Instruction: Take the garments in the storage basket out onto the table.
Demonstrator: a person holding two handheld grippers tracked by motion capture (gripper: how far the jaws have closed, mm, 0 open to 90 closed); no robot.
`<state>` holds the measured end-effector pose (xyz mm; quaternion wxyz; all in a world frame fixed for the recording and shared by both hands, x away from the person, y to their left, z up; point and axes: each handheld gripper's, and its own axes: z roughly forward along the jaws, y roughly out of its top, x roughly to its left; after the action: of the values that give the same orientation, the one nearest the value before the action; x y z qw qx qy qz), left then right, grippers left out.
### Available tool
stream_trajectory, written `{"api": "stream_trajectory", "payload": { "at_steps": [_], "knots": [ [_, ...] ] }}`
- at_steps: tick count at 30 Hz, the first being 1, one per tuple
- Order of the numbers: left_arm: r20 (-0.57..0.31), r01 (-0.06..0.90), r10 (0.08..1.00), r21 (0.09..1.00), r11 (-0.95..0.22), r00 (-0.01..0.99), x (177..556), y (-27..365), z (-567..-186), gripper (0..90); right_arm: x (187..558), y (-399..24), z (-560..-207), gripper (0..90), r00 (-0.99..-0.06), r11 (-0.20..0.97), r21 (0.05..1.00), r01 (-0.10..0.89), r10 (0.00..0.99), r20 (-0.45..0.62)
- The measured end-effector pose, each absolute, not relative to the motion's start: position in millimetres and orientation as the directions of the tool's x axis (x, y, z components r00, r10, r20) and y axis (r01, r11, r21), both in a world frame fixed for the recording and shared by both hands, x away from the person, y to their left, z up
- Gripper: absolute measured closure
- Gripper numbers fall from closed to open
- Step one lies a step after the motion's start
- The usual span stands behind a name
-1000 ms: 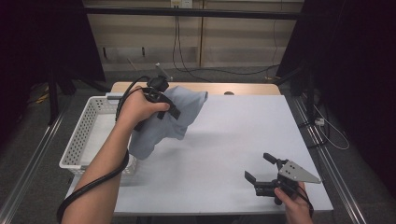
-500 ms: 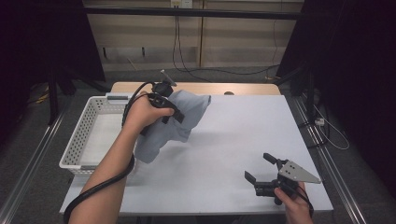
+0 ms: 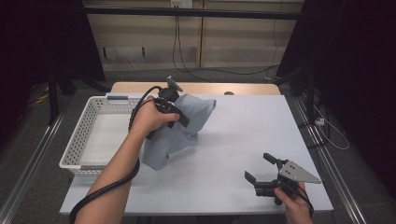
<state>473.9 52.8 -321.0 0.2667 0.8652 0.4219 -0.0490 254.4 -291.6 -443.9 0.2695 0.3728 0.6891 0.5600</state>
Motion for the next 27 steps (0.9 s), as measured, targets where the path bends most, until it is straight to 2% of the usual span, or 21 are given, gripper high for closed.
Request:
{"api": "stream_trajectory", "payload": {
  "at_steps": [27],
  "knots": [
    [-0.313, 0.74, 0.682, 0.42, -0.525, 0.661, 469, 38, -349, 50.1, 255, -291, -444, 2.3, -0.58, 0.095, 0.972, 0.213, 0.813, 0.048]
  ]
}}
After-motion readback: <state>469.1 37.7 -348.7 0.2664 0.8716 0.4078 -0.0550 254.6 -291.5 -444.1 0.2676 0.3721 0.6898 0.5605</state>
